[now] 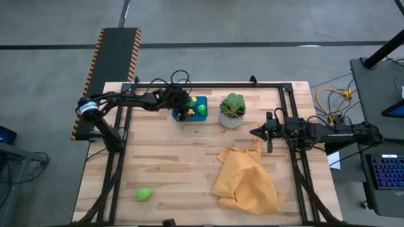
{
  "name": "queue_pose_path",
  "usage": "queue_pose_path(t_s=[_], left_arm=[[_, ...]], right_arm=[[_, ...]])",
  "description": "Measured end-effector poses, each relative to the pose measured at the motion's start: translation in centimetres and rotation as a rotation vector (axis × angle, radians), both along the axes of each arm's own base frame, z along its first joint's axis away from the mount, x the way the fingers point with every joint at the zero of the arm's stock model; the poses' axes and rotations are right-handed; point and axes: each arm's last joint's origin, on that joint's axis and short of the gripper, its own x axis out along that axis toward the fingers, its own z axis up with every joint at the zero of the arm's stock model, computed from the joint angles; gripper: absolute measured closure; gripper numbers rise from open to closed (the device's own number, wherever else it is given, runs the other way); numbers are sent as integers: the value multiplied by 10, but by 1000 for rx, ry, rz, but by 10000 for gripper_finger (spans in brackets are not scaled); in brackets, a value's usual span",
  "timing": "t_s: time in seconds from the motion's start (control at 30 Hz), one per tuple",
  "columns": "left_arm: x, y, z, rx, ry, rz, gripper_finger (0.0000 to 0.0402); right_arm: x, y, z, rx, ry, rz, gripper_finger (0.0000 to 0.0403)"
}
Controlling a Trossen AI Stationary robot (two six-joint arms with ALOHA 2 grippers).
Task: Pick and placing Produce into tupperware
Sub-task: Put the green corn into the blue bin
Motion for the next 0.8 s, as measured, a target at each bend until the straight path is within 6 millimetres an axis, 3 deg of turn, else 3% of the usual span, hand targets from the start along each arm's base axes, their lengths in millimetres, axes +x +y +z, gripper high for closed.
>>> queue_pose_path(t_s=[0.8], left_arm=[[0, 6, -15, -2, 51, 53, 216]], right_arm=[[0, 0, 0, 0, 0, 0, 394]])
